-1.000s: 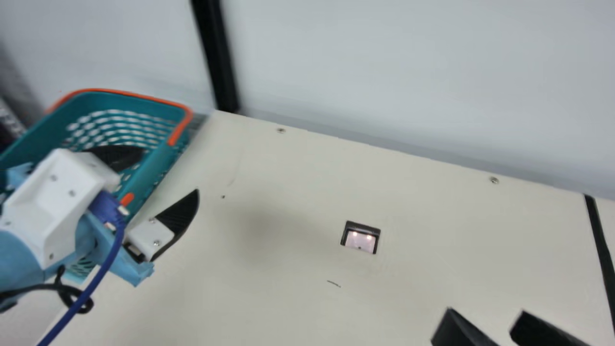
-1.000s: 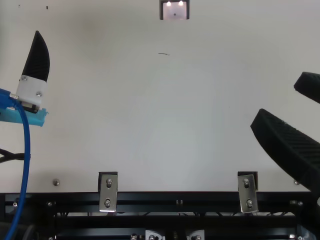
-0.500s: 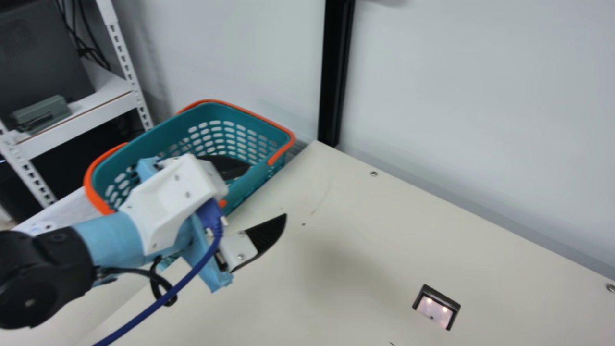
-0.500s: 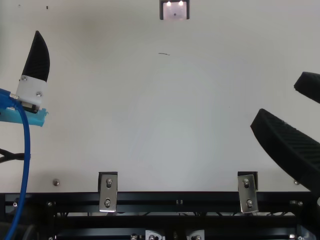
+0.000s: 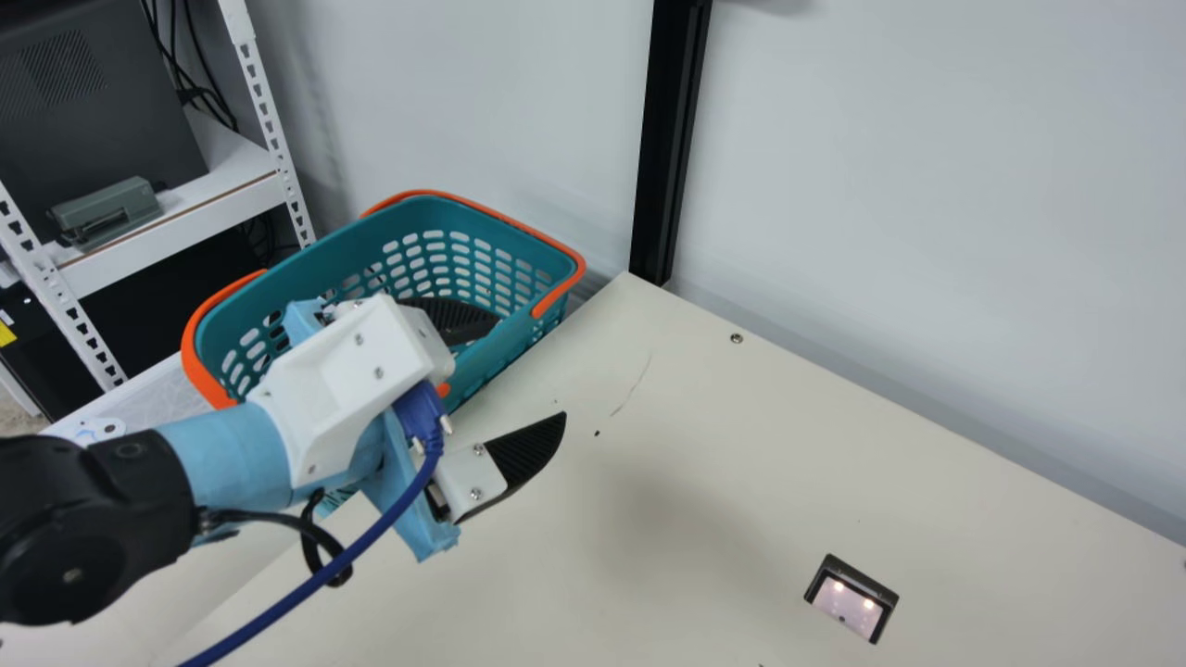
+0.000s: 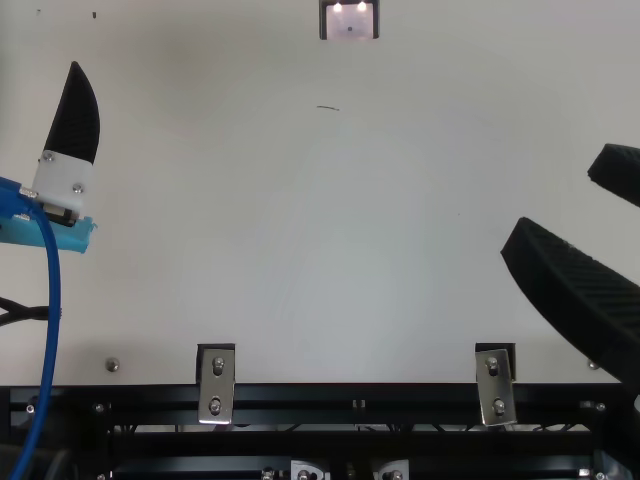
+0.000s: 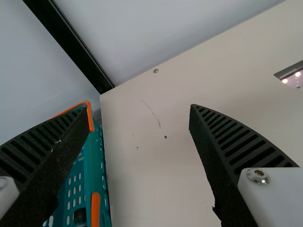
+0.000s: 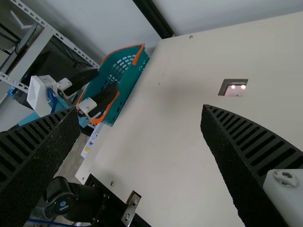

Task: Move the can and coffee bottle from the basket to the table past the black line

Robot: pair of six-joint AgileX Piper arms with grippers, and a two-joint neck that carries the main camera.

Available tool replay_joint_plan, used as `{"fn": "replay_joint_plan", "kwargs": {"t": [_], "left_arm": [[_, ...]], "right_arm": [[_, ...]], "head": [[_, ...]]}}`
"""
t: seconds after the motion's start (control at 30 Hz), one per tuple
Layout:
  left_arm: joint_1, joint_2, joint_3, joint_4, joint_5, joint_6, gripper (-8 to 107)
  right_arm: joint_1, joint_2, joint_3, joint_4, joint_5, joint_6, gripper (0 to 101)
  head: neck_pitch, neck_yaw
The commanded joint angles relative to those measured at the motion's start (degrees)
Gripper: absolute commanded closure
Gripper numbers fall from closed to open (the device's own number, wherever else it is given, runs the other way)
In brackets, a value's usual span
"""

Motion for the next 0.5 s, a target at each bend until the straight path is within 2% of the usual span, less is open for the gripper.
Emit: {"fn": "replay_joint_plan", "kwargs": {"t": [0.0,0.17,0.47], "left_arm": [[-0.1,0.0,0.0,1.4,0.0,-1.5,9],[2.6,2.0,-2.3,2.5,0.3,-4.6,9],[12.6,8.6,-10.8,3.4,2.6,-11.5,9]], "right_arm": [[0.0,0.0,0.0,0.0,0.0,0.0,0],[0.0,0.0,0.0,0.0,0.0,0.0,0],[0.0,0.0,0.0,0.0,-0.1,0.0,0]], "head": [[-1.6,0.9],[-1.6,0.9],[-1.6,0.9]]}}
